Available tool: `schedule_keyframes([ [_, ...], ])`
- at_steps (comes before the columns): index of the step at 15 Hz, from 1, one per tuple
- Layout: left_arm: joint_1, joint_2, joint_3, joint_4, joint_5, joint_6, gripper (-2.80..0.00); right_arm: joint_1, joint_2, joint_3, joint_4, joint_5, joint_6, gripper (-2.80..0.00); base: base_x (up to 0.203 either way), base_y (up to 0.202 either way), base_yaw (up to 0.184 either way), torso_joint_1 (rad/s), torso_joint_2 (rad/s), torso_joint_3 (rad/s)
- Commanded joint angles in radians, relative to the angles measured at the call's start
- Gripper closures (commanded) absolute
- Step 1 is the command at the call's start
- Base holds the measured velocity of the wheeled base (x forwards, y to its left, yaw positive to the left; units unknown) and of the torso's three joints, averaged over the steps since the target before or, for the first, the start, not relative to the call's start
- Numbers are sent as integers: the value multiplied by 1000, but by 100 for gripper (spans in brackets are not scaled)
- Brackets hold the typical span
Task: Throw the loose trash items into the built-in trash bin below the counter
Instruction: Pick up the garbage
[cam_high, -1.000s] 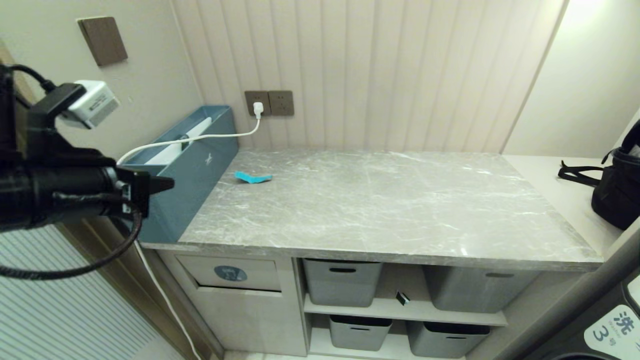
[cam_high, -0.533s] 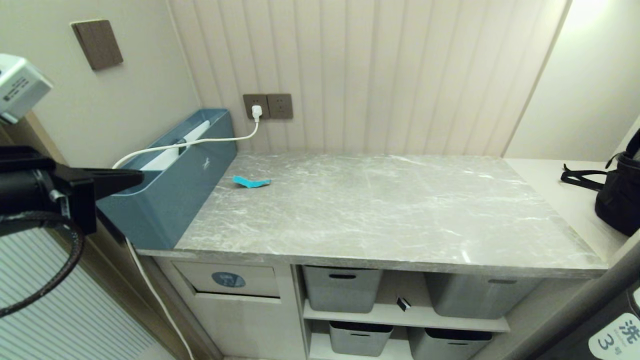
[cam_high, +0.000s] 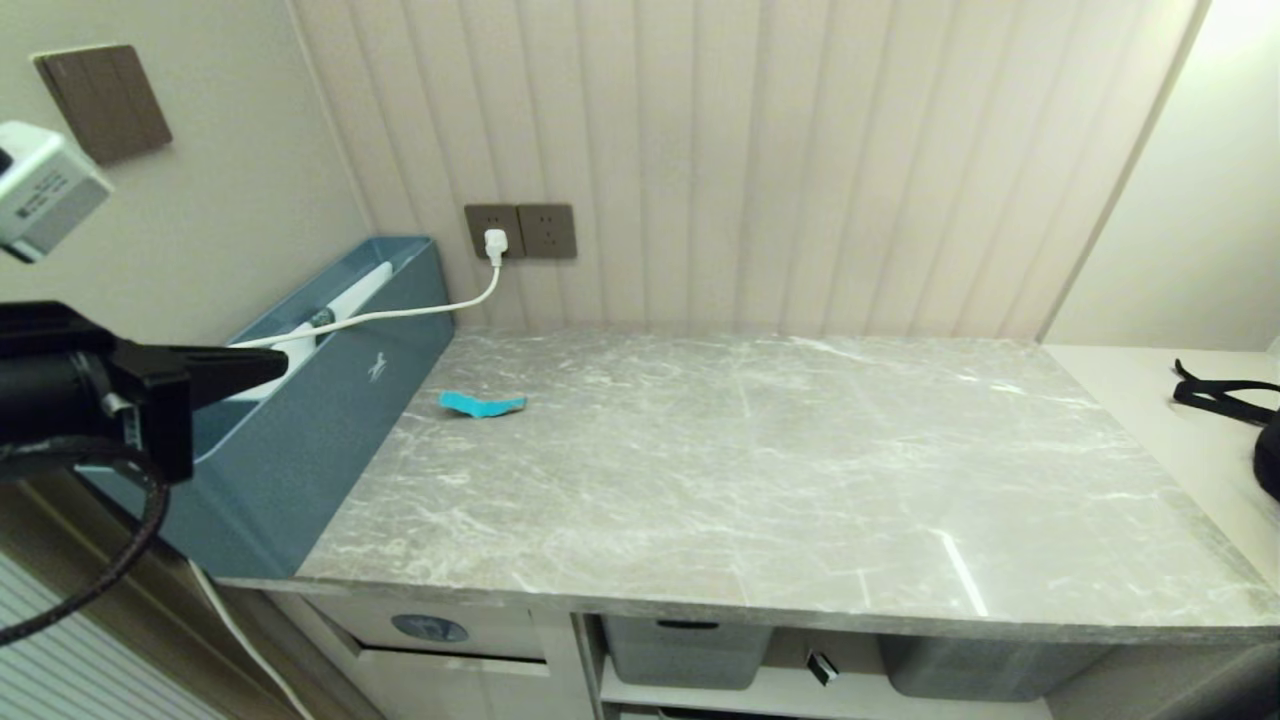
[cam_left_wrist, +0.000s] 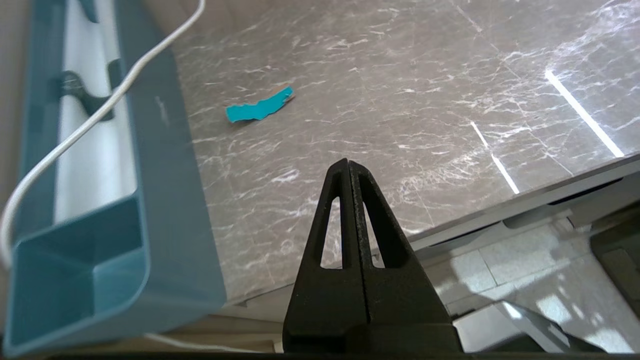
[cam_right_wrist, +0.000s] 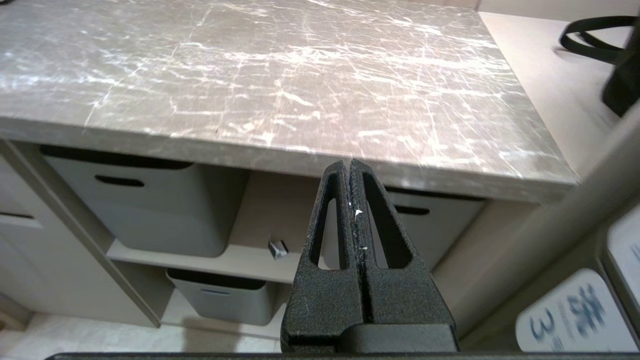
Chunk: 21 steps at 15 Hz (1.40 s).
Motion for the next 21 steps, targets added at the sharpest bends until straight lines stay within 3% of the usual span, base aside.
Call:
schedule_keyframes([
  [1,2,44,-4,2,2,0,0,0,0,2,0,0,-1,0,118,0,0,16,6,7],
  [5,12,180,-54,4,4,-7,0,0,0,2,0,0,-1,0,0,0,0,0,0,0],
  [9,13,396,-271,73,5,-1,0,0,0,2,0,0,-1,0,0,0,0,0,0,0],
  [11,13,500,-410,190,6,-2,0,0,0,2,0,0,-1,0,0,0,0,0,0,0],
  [14,13,603,-548,466,22,-11,0,0,0,2,0,0,-1,0,0,0,0,0,0,0],
  [17,11,697,-639,506,29,-107,0,0,0,2,0,0,-1,0,0,0,0,0,0,0],
  [19,19,765,-716,502,36,-132,0,0,0,2,0,2,-1,0,0,0,0,0,0,0],
  [21,23,835,-793,499,94,-169,0,0,0,2,0,0,-1,0,0,0,0,0,0,0],
])
